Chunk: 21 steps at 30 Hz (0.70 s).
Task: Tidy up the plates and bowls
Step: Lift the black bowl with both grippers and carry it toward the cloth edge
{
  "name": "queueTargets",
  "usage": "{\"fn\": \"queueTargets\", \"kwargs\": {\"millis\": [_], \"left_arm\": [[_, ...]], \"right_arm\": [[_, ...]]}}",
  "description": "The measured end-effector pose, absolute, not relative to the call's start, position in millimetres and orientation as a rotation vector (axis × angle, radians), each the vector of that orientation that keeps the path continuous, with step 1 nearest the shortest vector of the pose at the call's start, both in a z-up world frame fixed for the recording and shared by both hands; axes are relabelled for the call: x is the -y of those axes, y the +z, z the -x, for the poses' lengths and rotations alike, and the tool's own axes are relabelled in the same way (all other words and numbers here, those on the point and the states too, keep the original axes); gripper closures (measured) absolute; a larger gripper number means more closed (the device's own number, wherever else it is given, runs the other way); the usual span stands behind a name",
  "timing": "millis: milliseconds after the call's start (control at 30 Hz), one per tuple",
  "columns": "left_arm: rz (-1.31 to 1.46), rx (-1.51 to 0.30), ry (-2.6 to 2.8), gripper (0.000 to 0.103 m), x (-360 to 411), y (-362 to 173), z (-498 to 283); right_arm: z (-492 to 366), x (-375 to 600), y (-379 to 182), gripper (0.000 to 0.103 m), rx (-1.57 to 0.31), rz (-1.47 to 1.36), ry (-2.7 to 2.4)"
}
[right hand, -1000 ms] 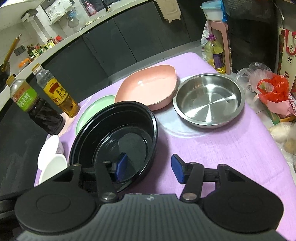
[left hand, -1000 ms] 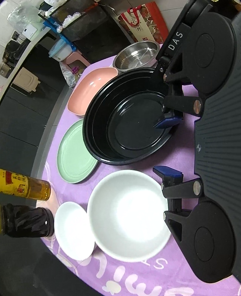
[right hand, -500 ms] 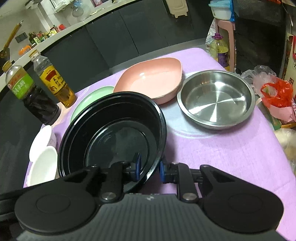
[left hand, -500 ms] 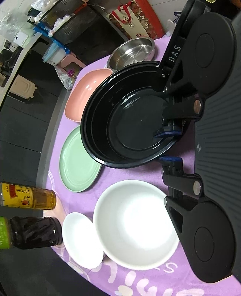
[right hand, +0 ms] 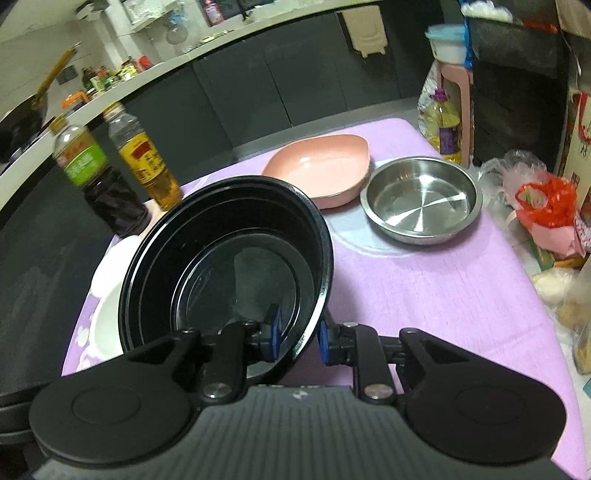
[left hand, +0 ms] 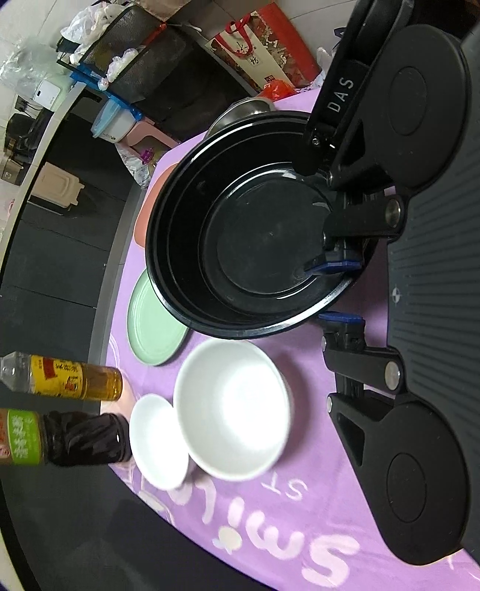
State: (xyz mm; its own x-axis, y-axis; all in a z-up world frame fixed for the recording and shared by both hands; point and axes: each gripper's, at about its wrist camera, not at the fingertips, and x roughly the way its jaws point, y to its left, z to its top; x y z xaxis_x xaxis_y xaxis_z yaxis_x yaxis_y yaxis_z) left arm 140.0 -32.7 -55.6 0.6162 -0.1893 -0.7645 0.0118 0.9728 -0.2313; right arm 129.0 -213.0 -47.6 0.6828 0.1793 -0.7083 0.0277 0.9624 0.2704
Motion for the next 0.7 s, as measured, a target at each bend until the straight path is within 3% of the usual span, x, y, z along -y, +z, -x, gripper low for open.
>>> {"fn": "queueTargets", "kwargs": {"millis": [700], "left_arm": [[0.218, -0.854, -0.109, 0.081, -7, -49, -50]], "right_arm": [[-50, 171, -36, 0.079, -0.782, -0.205, 0.133]]}}
